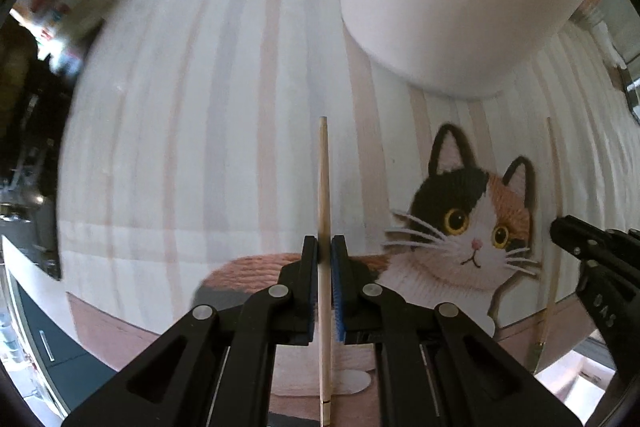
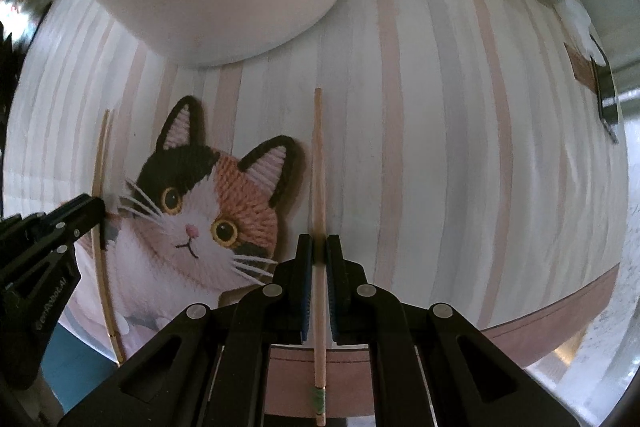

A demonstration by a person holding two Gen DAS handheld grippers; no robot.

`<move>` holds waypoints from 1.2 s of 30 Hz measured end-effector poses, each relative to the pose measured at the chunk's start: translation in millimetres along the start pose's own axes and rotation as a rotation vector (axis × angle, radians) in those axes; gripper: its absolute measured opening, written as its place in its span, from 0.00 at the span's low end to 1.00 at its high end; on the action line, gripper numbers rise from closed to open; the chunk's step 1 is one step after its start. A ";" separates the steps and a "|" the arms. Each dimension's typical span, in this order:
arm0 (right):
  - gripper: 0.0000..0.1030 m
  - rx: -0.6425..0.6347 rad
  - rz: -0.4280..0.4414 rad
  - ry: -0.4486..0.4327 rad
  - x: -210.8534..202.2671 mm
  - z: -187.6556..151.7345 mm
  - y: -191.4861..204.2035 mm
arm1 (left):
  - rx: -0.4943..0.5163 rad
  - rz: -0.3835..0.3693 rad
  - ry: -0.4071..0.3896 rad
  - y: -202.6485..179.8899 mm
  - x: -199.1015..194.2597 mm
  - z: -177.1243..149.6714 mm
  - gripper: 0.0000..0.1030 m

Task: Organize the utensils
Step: 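Lift both chopsticks and carry them over the pink holder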

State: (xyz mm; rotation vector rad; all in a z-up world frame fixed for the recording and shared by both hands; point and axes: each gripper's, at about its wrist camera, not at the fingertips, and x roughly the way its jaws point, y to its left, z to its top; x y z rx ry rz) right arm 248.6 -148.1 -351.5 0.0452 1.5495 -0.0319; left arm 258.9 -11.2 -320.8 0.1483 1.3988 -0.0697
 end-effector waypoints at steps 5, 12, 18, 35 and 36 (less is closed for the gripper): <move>0.07 0.046 0.011 -0.110 -31.6 -9.4 -11.4 | 0.008 0.036 -0.133 3.5 -40.6 4.9 0.04; 0.07 0.089 0.022 -0.286 -87.9 -16.9 -26.4 | -0.023 0.050 -0.287 16.9 -91.5 13.2 0.04; 0.07 0.147 0.069 -0.394 -123.2 -22.6 -40.8 | -0.056 0.034 -0.377 24.9 -133.2 10.2 0.04; 0.07 0.249 0.282 -0.780 -286.1 14.8 -70.0 | -0.191 -0.246 -0.738 56.5 -327.4 61.9 0.04; 0.07 0.249 0.289 -0.813 -298.5 22.9 -70.4 | -0.190 -0.248 -0.755 55.9 -334.3 67.9 0.04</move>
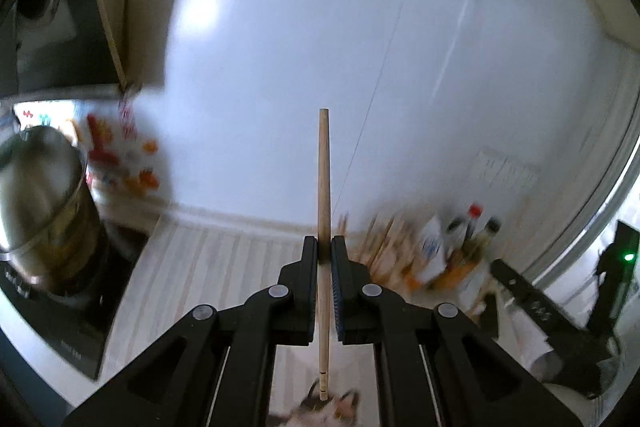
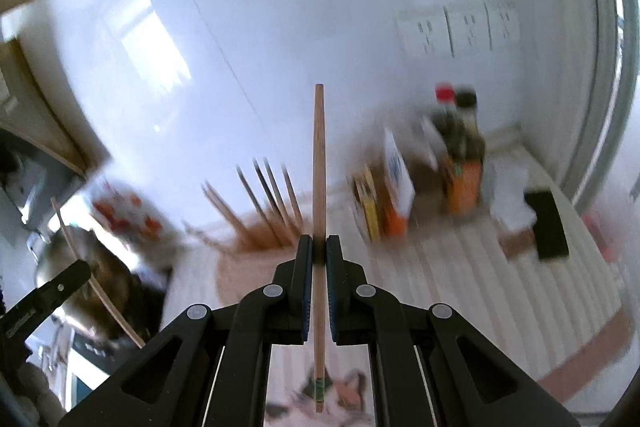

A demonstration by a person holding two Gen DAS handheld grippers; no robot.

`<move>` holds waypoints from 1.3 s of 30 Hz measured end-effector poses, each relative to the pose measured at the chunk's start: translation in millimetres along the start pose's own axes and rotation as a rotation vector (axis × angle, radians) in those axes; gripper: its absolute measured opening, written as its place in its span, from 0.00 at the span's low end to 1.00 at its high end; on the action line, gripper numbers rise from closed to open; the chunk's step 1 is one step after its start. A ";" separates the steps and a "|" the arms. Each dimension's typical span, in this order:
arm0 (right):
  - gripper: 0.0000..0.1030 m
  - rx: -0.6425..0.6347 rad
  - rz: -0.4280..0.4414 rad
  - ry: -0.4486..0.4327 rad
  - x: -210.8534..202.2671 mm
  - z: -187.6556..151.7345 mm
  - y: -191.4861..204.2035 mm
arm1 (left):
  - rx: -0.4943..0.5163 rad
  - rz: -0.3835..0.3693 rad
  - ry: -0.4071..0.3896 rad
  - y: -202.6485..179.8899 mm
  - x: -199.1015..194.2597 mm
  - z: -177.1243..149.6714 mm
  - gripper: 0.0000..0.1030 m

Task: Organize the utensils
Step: 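Lift both chopsticks and carry them over the pink holder, then open both tools to drop the chopsticks into the holder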

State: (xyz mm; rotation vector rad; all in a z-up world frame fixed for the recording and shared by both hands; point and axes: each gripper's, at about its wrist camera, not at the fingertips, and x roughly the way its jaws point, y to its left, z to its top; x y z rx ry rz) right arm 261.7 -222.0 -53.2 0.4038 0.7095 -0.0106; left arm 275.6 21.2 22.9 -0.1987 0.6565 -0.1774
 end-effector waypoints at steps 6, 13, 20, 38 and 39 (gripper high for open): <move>0.07 -0.007 0.022 -0.096 18.5 50.4 17.8 | 0.001 -0.023 -0.047 -20.3 27.5 45.8 0.04; 0.07 0.030 0.060 -0.120 69.6 79.5 23.8 | 0.004 -0.002 -0.051 -33.1 89.6 65.2 0.04; 0.07 0.024 0.070 -0.126 111.0 84.2 23.9 | 0.004 0.024 0.022 -25.0 149.0 50.2 0.04; 0.45 -0.124 0.097 0.003 111.6 46.7 24.5 | 0.097 0.156 0.062 -15.3 113.5 15.7 0.81; 0.50 -0.123 0.093 0.004 108.0 45.8 22.0 | 0.096 0.168 0.048 -12.3 105.5 12.7 0.81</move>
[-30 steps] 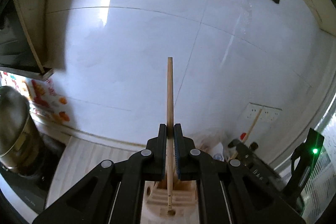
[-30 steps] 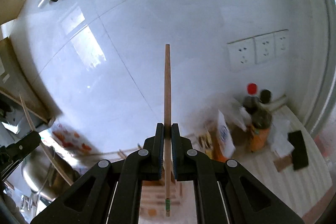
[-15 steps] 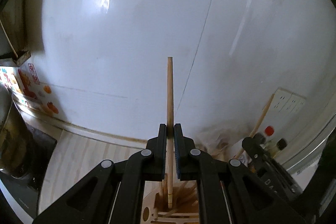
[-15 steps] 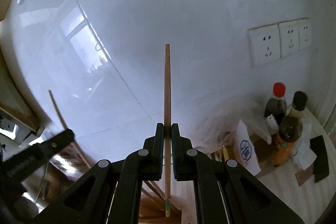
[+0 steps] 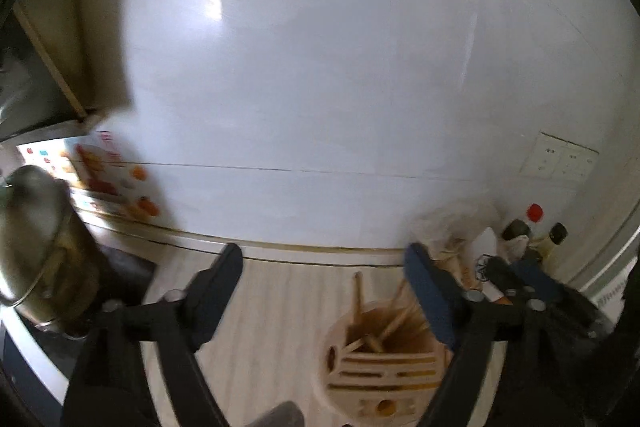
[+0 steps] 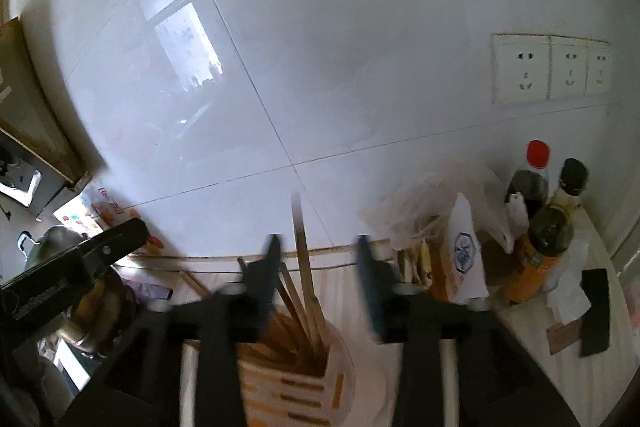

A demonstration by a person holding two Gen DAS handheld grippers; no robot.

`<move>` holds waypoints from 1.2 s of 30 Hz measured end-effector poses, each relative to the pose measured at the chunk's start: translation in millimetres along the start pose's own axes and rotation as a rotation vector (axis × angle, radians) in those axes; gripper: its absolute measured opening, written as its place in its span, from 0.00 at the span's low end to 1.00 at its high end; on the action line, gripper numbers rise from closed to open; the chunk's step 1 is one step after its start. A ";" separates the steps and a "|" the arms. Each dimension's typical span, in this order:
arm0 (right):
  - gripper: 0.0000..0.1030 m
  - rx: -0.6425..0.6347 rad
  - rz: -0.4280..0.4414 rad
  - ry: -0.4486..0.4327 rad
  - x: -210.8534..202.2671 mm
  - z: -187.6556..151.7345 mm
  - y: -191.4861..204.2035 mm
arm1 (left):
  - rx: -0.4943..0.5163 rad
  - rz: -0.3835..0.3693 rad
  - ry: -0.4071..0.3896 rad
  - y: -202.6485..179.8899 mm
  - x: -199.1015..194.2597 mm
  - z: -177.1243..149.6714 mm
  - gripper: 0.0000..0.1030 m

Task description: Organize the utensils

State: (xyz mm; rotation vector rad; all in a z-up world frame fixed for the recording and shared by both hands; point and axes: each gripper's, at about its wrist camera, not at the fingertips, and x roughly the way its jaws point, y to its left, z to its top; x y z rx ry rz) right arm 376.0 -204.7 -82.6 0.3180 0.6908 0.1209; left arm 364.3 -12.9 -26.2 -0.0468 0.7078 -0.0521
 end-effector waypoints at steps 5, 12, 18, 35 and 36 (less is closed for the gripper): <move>0.60 -0.007 -0.047 0.020 -26.4 -8.5 -9.5 | 0.019 0.060 0.054 10.0 -7.9 -21.9 0.93; 0.82 -0.072 -0.159 0.086 -47.3 -39.7 -15.5 | 0.027 0.130 0.078 12.6 -6.2 -55.1 1.00; 1.00 -0.144 -0.243 0.119 -49.1 -61.2 -15.2 | 0.025 0.137 0.095 8.5 -8.1 -70.2 1.00; 1.00 -0.132 -0.331 0.030 -138.3 -80.8 8.7 | 0.052 0.063 0.038 20.3 -104.0 -93.4 1.00; 1.00 -0.130 -0.331 0.026 -144.3 -82.9 10.1 | 0.056 0.061 0.033 22.0 -117.8 -96.8 1.00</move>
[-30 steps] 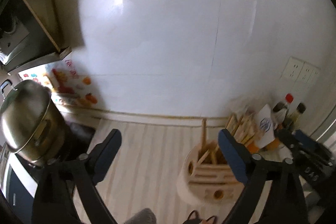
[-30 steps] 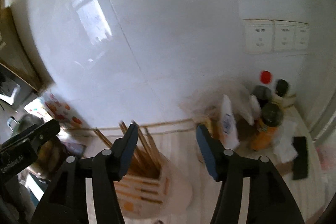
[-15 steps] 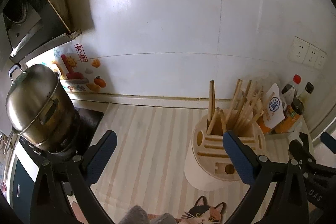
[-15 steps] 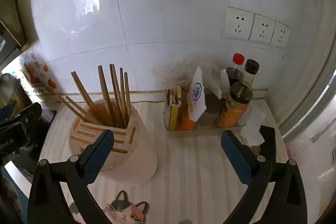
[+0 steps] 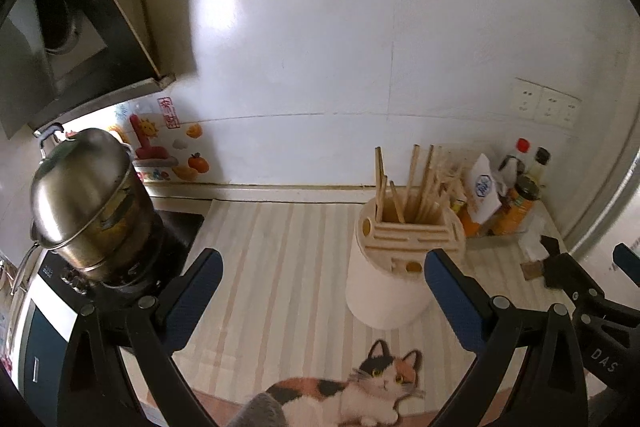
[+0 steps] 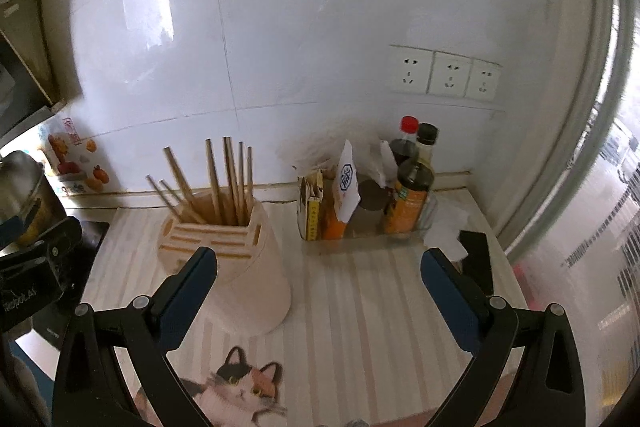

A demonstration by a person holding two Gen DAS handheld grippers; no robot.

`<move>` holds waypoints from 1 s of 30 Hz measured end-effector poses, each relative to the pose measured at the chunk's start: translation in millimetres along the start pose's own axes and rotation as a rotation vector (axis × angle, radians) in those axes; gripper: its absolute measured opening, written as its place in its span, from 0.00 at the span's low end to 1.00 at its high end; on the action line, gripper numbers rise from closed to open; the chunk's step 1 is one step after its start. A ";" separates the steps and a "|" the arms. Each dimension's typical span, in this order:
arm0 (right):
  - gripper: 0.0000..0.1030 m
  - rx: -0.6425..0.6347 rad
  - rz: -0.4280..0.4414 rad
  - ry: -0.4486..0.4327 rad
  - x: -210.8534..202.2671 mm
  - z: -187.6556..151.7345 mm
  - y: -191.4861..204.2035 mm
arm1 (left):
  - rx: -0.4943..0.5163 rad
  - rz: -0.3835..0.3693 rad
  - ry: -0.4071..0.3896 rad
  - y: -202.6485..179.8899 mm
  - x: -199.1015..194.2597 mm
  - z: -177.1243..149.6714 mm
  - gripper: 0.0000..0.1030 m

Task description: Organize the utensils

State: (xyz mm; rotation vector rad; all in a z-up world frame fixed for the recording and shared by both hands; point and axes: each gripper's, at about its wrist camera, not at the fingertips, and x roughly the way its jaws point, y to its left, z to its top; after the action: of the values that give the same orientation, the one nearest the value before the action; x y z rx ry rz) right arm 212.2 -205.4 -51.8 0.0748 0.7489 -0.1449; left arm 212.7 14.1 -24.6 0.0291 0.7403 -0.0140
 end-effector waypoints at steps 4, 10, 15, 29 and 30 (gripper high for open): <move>1.00 0.004 -0.010 -0.032 -46.8 -15.4 1.7 | 0.004 -0.018 -0.033 8.8 -41.9 -12.4 1.00; 1.00 0.014 -0.023 -0.111 -119.3 -34.3 4.0 | 0.013 -0.042 -0.073 20.8 -98.2 -31.0 1.00; 1.00 0.027 -0.039 -0.150 -165.5 -50.9 4.7 | 0.011 -0.047 -0.095 30.3 -127.4 -43.6 1.00; 1.00 0.018 -0.032 -0.191 -207.5 -59.8 3.5 | -0.010 -0.018 -0.091 31.8 -142.8 -49.0 1.00; 1.00 0.016 -0.030 -0.192 -206.8 -58.6 3.2 | -0.012 -0.016 -0.087 31.1 -142.3 -49.0 1.00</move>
State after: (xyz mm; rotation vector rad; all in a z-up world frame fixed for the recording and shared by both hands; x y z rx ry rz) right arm 23.8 -173.7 46.6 0.0636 0.5571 -0.1838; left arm 75.3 47.1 36.0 0.0112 0.6540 -0.0264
